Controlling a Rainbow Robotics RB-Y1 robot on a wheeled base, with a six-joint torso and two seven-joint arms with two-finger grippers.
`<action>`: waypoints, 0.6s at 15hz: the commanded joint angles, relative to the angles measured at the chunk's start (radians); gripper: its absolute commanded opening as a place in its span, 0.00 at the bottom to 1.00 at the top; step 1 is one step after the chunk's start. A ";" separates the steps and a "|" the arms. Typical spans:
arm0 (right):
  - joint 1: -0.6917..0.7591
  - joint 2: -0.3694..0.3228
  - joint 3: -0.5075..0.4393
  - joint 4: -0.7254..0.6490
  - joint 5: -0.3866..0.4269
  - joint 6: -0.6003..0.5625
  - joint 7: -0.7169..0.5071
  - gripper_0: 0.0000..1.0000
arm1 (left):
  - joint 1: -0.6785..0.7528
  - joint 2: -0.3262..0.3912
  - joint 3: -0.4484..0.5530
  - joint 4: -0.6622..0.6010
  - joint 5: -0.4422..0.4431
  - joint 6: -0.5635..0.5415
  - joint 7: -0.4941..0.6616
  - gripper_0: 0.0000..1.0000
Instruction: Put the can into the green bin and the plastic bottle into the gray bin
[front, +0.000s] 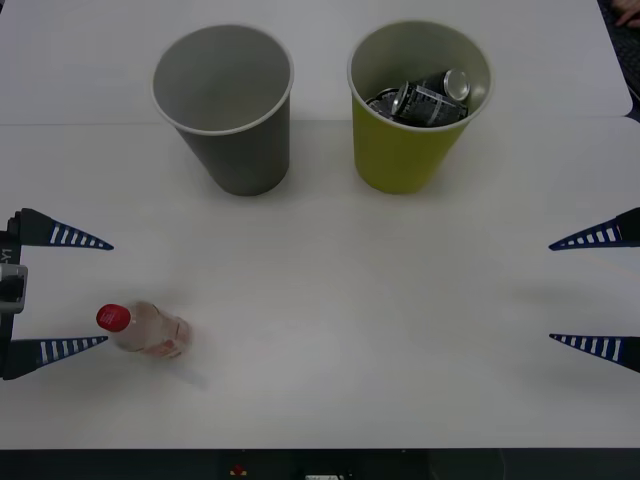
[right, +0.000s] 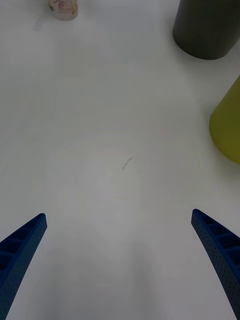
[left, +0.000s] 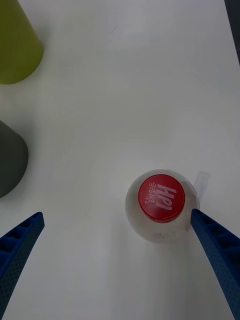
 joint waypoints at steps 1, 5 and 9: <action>0.000 0.000 0.000 0.000 0.000 0.000 0.000 1.00 | 0.008 -0.015 -0.001 0.004 -0.001 0.005 -0.002 1.00; 0.000 0.000 0.000 0.000 0.000 0.000 0.000 1.00 | 0.017 -0.015 0.016 0.004 0.002 0.019 -0.011 1.00; 0.000 0.000 0.000 0.000 0.000 0.000 0.000 1.00 | 0.017 -0.010 0.020 0.053 0.017 0.007 -0.019 1.00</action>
